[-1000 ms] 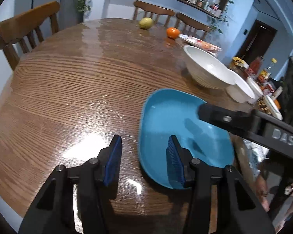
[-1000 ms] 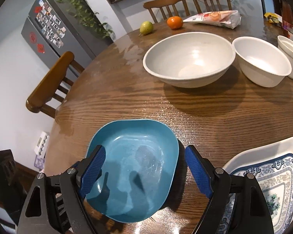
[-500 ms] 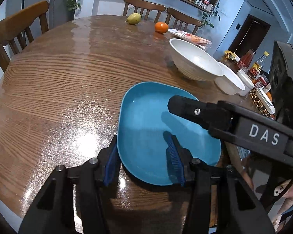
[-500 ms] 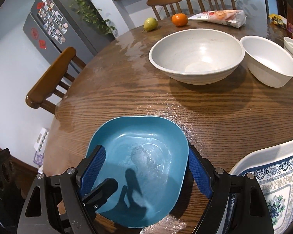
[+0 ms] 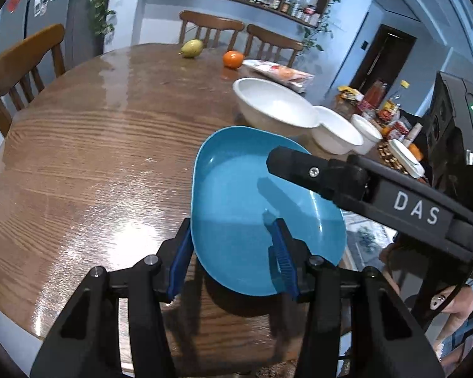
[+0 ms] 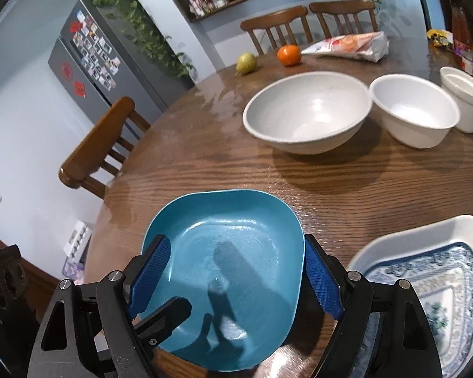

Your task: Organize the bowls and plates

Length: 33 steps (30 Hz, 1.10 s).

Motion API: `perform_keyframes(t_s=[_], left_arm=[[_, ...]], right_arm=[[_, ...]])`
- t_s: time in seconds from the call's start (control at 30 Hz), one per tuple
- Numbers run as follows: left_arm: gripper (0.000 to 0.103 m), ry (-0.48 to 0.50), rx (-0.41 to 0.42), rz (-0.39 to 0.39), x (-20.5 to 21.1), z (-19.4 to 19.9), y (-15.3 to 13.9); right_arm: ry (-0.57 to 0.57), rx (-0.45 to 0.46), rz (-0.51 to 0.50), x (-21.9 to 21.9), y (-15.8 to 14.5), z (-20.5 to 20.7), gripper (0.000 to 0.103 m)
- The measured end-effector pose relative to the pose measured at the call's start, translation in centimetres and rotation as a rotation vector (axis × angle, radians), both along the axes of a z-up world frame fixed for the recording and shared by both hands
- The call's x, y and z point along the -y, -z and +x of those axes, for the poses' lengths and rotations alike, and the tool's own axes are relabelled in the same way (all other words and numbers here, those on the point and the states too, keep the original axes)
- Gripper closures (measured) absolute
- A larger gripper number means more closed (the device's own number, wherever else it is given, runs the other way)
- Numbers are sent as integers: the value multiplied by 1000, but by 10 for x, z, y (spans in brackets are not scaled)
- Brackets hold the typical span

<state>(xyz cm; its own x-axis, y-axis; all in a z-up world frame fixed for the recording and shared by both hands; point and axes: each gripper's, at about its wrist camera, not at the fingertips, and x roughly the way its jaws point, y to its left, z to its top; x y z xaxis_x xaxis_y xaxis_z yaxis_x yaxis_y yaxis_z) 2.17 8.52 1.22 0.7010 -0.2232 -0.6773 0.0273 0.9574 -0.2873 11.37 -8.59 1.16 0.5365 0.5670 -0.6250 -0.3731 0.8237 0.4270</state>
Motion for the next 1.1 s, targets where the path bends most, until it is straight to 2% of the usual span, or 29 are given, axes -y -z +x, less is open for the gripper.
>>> perform_keyframes(t_s=[0.23,0.6,1.1], left_arm=[[55,50,40,10,24,-7,-10],[55,165,60,5,68,-10,-13],[55,285,-18,-20,110,4,5]], right_arm=[[53,63,-2,21,-13,-16,19],[162,123,-5,64,-20,-32,19],[282,108,-2,113,-3,-37,19]])
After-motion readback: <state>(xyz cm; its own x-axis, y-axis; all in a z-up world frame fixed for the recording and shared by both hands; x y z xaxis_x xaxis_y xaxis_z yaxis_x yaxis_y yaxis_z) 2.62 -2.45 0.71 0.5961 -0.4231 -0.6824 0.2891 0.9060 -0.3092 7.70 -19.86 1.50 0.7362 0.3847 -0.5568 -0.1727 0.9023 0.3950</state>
